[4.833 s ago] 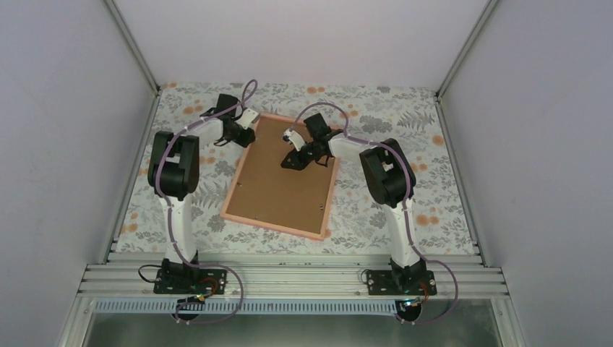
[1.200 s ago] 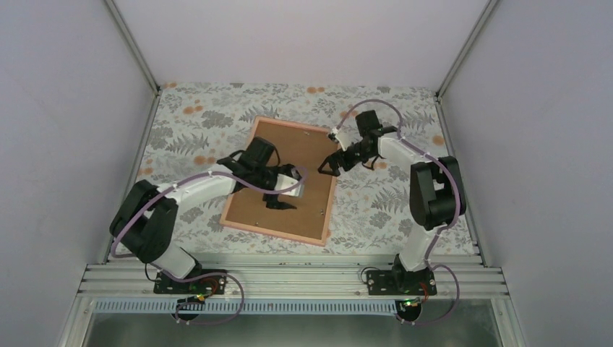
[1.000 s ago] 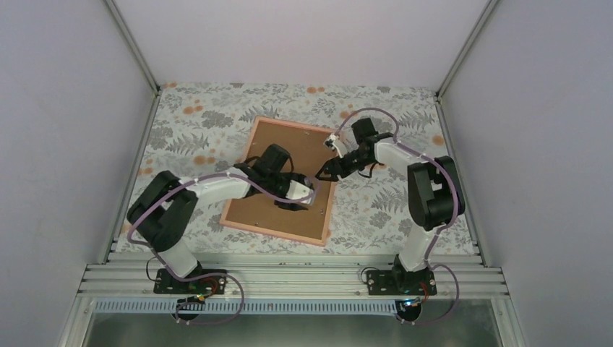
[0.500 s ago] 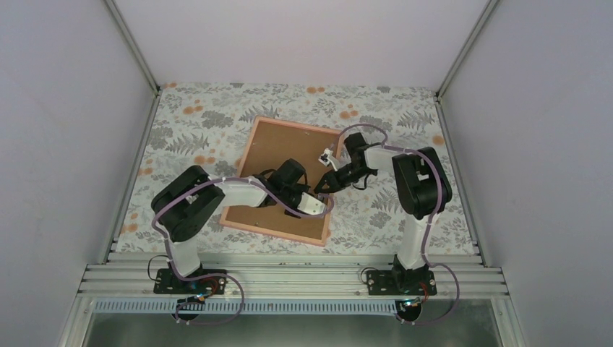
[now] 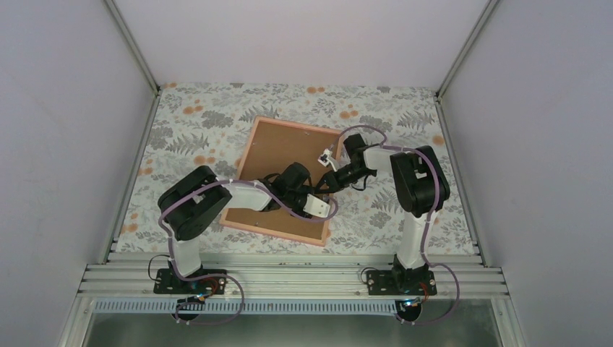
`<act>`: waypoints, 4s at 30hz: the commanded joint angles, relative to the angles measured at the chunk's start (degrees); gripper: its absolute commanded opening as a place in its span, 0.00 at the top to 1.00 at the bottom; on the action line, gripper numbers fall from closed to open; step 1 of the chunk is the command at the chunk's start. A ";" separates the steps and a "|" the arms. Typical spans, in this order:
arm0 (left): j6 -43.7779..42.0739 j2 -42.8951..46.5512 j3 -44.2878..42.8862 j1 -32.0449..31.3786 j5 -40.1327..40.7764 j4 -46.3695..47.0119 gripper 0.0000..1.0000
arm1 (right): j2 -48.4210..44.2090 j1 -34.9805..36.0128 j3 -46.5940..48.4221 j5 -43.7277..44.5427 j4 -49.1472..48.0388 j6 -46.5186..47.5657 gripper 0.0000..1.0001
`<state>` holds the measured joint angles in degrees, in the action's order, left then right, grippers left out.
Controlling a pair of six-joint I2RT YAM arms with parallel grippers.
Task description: Put the photo into the frame
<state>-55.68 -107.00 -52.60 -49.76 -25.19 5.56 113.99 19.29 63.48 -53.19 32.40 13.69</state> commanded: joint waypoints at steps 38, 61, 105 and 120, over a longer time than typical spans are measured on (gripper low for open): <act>7.97 0.21 3.82 -3.11 10.81 3.96 0.91 | 2.48 0.94 -3.18 7.50 -0.26 0.11 0.80; 17.31 -3.18 -23.36 24.54 2.34 -10.73 0.44 | -0.37 -2.15 16.42 15.27 -7.37 -6.00 0.77; 2.37 -46.92 -82.05 24.56 1.44 -43.24 0.33 | 11.18 -3.49 21.60 21.83 -11.14 -10.01 0.80; 5.10 -48.07 -84.19 24.45 3.01 -43.77 0.72 | 9.70 -3.88 19.12 21.28 -12.23 -9.85 0.80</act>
<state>-51.44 -152.42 -135.96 -25.41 -25.02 -36.38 124.31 15.97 84.60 -33.15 19.51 3.97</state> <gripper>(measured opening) 0.295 0.196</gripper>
